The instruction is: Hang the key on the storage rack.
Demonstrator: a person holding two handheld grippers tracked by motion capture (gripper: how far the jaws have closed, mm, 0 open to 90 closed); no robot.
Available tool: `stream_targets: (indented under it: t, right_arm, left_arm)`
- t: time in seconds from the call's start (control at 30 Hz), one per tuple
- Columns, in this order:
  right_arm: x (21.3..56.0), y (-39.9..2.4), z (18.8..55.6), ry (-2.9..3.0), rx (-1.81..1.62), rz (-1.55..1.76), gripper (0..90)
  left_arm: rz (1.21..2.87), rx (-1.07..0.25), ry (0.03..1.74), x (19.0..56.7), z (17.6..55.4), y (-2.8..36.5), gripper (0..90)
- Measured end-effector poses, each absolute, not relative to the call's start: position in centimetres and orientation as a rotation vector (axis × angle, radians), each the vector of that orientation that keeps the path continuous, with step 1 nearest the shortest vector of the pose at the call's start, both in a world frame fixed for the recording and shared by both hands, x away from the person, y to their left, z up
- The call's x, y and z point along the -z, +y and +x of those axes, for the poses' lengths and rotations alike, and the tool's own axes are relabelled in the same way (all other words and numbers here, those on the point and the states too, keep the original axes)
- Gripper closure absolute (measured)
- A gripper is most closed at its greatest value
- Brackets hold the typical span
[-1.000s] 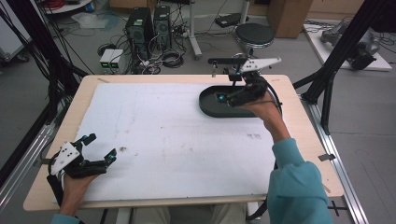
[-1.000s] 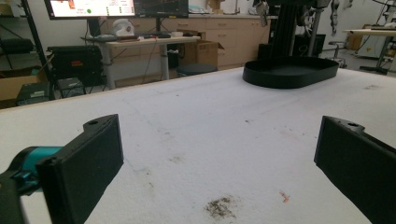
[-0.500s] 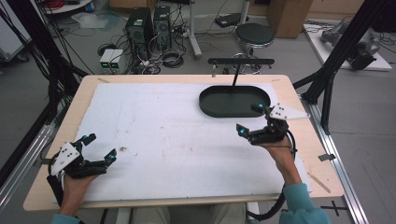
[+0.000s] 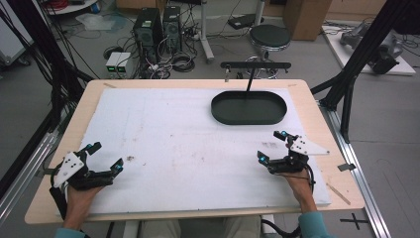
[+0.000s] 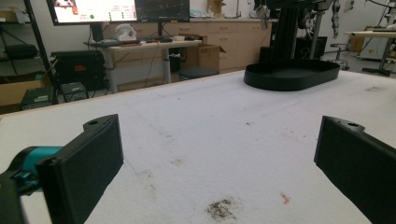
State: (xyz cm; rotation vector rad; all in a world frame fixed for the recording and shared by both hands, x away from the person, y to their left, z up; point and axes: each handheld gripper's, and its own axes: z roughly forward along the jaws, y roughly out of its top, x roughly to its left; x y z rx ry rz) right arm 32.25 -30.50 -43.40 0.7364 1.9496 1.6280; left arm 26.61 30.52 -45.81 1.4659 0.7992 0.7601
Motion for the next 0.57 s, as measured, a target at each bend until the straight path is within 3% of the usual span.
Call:
stream_targets:
  t: [0.57]
  right_arm:
    - [44.8,-31.6,31.6,1.884,-1.668,0.762,0.6]
  left_arm:
    - [1.467,-0.758,0.796,45.8,26.6,30.5,1.7]
